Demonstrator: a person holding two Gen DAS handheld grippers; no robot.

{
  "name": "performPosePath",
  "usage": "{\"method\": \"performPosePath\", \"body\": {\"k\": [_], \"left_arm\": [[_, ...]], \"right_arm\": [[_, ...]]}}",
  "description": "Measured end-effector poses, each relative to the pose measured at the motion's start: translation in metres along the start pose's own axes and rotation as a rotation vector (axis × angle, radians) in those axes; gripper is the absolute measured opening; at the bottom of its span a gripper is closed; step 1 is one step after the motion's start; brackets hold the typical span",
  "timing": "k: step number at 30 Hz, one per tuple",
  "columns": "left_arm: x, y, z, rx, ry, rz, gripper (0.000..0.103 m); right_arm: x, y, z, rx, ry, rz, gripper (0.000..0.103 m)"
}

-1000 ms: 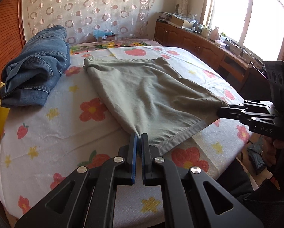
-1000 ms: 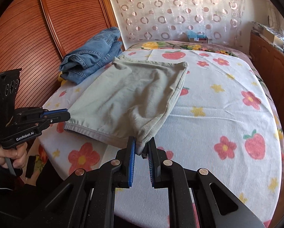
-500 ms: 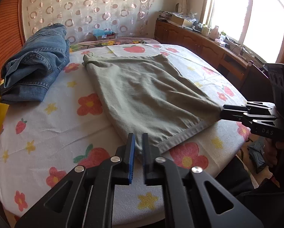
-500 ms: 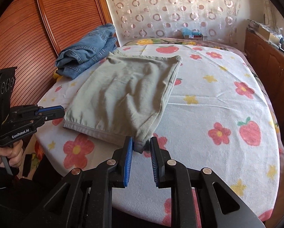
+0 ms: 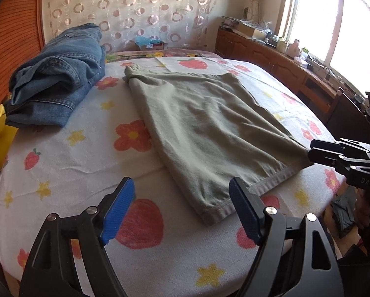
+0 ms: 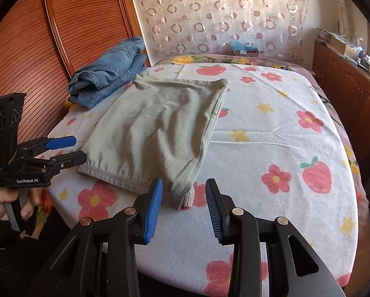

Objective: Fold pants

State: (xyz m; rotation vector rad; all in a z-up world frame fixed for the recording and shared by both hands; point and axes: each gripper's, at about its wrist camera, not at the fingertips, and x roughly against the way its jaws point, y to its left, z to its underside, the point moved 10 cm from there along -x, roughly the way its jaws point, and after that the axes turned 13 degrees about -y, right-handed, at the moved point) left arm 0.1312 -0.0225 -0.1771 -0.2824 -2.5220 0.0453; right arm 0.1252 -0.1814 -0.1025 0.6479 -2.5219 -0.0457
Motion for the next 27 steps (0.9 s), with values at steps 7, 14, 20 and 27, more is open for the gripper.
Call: {"method": "performPosePath", "body": {"k": [7,14,20,27], "left_arm": [[-0.005,0.002,0.008,0.002,0.030,-0.007,0.080],[-0.009,0.004,0.015,0.013,0.039,-0.009,0.080],[-0.007,0.004,0.016,0.014,0.027,-0.014,0.080],[-0.005,0.003,0.017,0.012,0.020,-0.024,0.080]], "right_arm": [[-0.014,-0.001,0.002,0.006,0.015,0.014,0.037],[-0.020,0.002,0.009,0.015,0.025,0.013,0.037],[-0.019,0.002,0.009,0.018,0.021,0.011,0.037],[-0.018,0.002,0.010,0.018,0.016,0.009,0.037]]}}
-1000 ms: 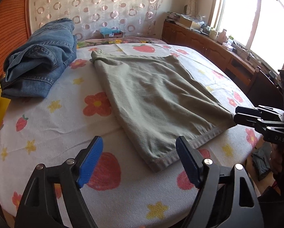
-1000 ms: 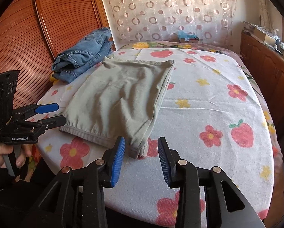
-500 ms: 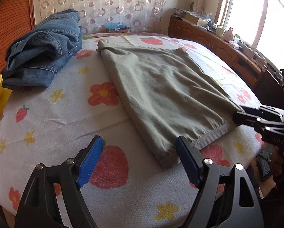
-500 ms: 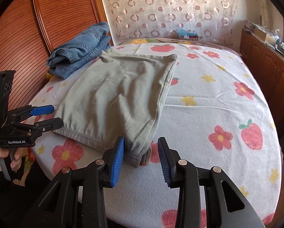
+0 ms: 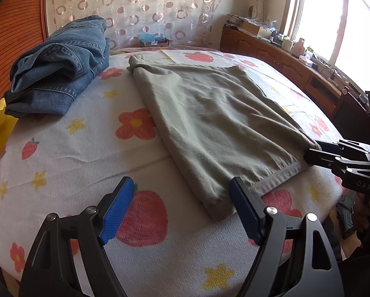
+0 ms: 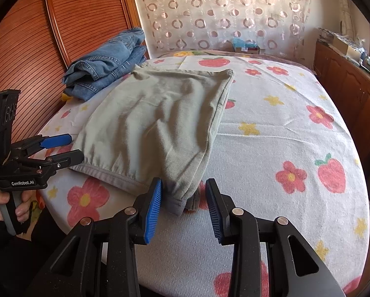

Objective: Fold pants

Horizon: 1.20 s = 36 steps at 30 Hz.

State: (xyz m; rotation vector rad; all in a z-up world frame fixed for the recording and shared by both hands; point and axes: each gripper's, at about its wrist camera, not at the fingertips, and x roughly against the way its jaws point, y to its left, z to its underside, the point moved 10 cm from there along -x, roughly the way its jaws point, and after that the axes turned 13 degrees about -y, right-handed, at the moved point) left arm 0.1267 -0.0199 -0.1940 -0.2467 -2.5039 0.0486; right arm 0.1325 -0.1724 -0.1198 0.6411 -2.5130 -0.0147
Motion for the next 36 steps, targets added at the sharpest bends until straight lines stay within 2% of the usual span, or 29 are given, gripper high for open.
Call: {"method": "performPosePath", "body": {"k": [4,5,6,9,13,15,17,36], "left_arm": [[0.002,-0.002,0.000,0.011,0.006,0.028,0.080],[0.004,-0.004,0.000,0.015,0.006,0.041,0.077],[0.004,-0.006,0.000,0.015,0.007,0.050,0.066],[0.008,-0.015,0.001,0.012,0.006,0.092,0.048],[0.009,-0.023,0.001,0.027,0.006,0.136,0.031],[0.010,-0.028,0.000,0.022,0.003,0.157,0.019],[0.012,-0.030,-0.002,0.009,-0.008,0.143,0.010],[0.078,-0.046,-0.060,-0.026,-0.161,0.215,0.004]], "right_arm": [[0.000,0.002,0.000,0.001,0.000,-0.012,0.037],[0.000,0.004,0.000,0.001,0.000,-0.021,0.032],[-0.001,0.005,0.000,0.000,0.002,-0.030,0.029],[-0.002,0.009,0.000,-0.005,0.004,-0.058,0.017],[-0.003,0.008,-0.001,-0.020,0.000,-0.066,0.015],[-0.003,0.007,-0.002,-0.036,-0.004,-0.073,0.015],[-0.001,0.008,-0.003,-0.043,-0.011,-0.075,0.015],[0.055,0.025,-0.039,-0.041,-0.126,-0.152,0.014]]}}
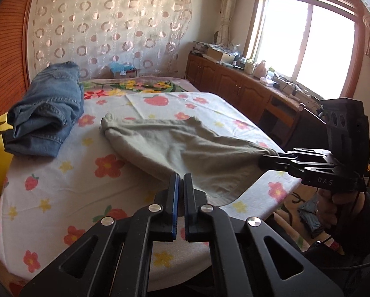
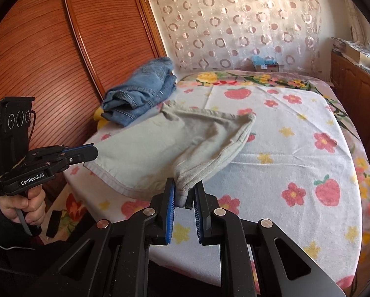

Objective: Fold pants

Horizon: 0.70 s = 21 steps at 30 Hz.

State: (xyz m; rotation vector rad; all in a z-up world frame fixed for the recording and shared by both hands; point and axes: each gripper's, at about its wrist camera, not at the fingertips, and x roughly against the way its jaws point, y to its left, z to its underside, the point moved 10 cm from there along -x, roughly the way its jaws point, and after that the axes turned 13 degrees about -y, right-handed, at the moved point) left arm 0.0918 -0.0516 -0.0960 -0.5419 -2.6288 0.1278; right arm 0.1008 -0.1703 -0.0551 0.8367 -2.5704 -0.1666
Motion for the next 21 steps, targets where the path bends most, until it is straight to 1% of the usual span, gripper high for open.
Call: {"method": "performPosePath", "body": {"k": [4,8,11,13,16,21], "left_arm": [[0.004,-0.006,-0.005,-0.011,-0.016,0.008,0.004],[-0.004,0.001,-0.006,-0.003,-0.013,-0.006,0.004],[-0.018,0.009,-0.013,0.000,-0.014,-0.015,0.004],[-0.029,0.018,-0.022,-0.003,-0.021,-0.039,0.004],[-0.043,0.029,-0.033,0.004,-0.027,-0.058,0.004],[-0.065,0.044,-0.047,-0.009,-0.019,-0.096,0.004]], "right_arm": [[0.006,-0.001,0.001,-0.010,-0.011,-0.011,0.014],[-0.004,-0.009,-0.001,-0.041,-0.012,-0.014,0.014],[-0.019,-0.016,-0.009,-0.061,-0.020,-0.008,0.014],[-0.030,-0.021,-0.016,-0.071,-0.025,-0.007,0.014],[-0.047,-0.025,-0.027,-0.046,-0.042,0.006,0.014],[-0.076,-0.030,-0.040,-0.040,-0.052,0.034,0.014]]}}
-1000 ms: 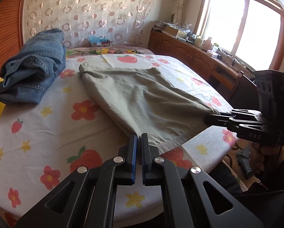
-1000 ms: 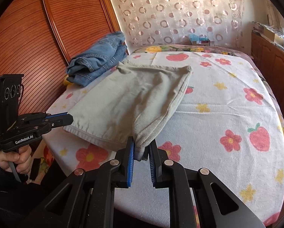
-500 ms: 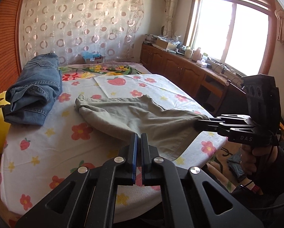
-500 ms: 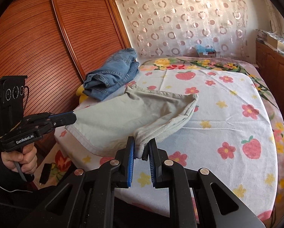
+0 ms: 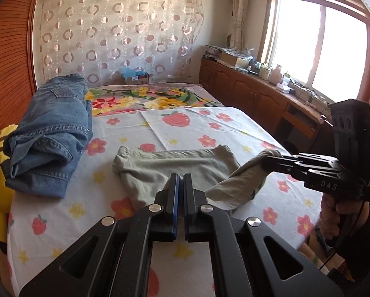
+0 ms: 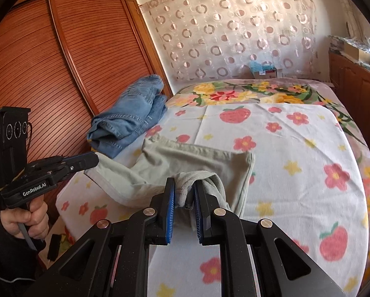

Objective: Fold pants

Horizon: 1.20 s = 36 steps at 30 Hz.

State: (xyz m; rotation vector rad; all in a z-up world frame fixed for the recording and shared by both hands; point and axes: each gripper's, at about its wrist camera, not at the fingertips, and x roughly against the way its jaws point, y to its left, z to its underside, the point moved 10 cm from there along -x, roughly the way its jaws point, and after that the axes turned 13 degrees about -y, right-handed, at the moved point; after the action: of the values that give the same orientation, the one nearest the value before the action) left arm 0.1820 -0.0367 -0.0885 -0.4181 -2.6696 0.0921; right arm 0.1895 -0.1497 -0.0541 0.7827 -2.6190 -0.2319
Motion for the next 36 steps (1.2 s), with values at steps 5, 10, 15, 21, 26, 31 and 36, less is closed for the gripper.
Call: {"method": "performPosePath", "body": {"k": [5,10,15,21,26,31,36], "left_arm": [[-0.014,0.011,-0.008,-0.004,0.001,-0.031,0.004],[-0.026,0.017,-0.012,-0.017,0.009,-0.050,0.004],[-0.038,0.026,-0.008,-0.026,0.031,-0.081,0.004],[-0.046,0.034,-0.005,-0.022,0.042,-0.101,0.004],[-0.045,0.040,-0.001,-0.004,0.059,-0.114,0.006],[-0.043,0.046,0.009,-0.006,0.075,-0.129,0.039],[-0.040,0.046,0.024,0.018,0.092,-0.109,0.061]], "right_arm": [[-0.026,0.002,-0.012,0.022,-0.009,0.024,0.014],[-0.045,0.000,-0.012,0.019,0.010,0.040,0.014],[-0.062,-0.006,-0.010,0.024,0.026,0.076,0.014],[-0.079,-0.010,-0.011,0.038,0.045,0.102,0.014],[-0.082,-0.021,-0.013,0.021,0.048,0.124,0.021],[-0.075,-0.028,-0.014,0.015,0.046,0.140,0.041],[-0.057,-0.026,-0.001,0.076,0.066,0.151,0.042]]}}
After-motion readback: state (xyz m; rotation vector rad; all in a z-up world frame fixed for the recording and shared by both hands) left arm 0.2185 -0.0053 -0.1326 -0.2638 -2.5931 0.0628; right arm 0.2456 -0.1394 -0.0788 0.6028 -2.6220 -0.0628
